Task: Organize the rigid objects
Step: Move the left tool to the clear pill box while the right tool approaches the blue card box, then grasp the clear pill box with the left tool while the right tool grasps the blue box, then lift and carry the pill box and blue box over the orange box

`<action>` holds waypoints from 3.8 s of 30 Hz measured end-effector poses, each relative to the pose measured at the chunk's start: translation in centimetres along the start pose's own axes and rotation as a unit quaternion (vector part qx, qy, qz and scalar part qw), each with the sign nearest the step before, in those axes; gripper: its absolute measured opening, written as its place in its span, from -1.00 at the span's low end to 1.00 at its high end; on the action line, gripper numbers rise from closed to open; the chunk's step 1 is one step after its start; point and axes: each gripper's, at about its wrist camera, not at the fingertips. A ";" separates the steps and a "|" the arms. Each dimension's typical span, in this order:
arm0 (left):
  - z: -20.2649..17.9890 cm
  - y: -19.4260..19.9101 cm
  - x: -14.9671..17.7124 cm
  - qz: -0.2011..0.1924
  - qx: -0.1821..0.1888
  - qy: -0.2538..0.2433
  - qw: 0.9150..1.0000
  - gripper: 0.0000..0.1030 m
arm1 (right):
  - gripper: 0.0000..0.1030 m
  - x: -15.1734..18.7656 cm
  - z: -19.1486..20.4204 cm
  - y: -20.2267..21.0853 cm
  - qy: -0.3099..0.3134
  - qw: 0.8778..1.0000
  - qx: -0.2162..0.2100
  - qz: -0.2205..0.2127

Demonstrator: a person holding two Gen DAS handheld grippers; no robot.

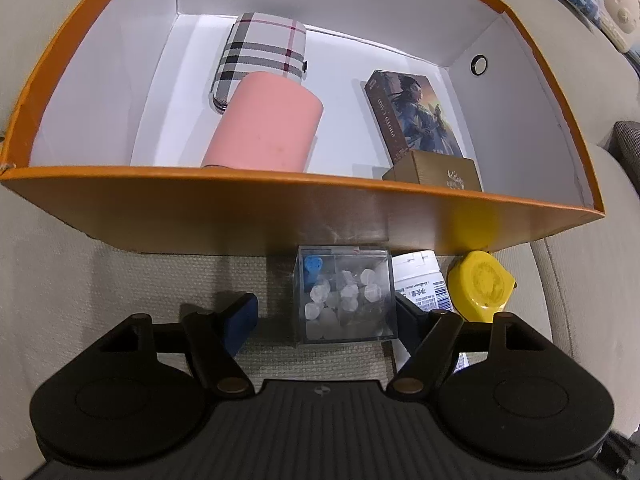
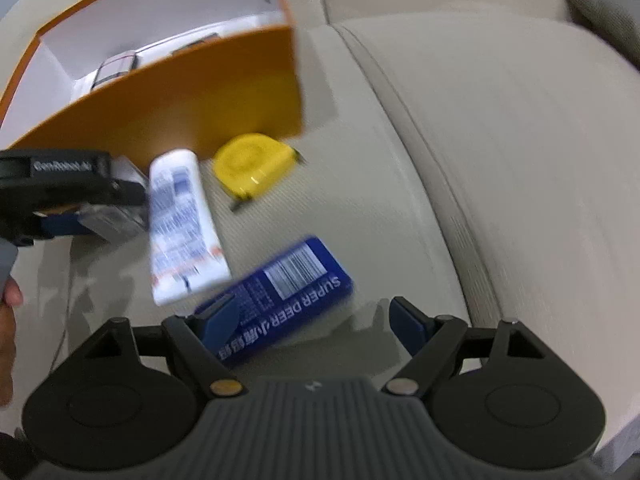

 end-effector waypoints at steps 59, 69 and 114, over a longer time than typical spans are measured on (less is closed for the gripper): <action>1.8 3.4 7.2 0.005 -0.043 -0.052 0.998 0.00 | -0.10 3.5 2.3 0.7 0.071 0.996 0.025 -0.052; 1.0 6.0 10.3 -0.002 -0.051 -0.074 0.996 0.00 | -0.10 5.0 2.7 1.5 0.081 0.995 0.021 -0.061; 0.8 17.0 16.5 -0.083 -0.044 -0.107 0.990 0.00 | -0.10 10.3 3.5 12.1 0.101 0.988 -0.050 -0.107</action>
Point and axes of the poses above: each gripper's, at about its wrist camera, not at the fingertips, and y roughly against the way its jaws point, z to its left, x to its underside, and after that the axes turned 8 degrees about z, right-handed
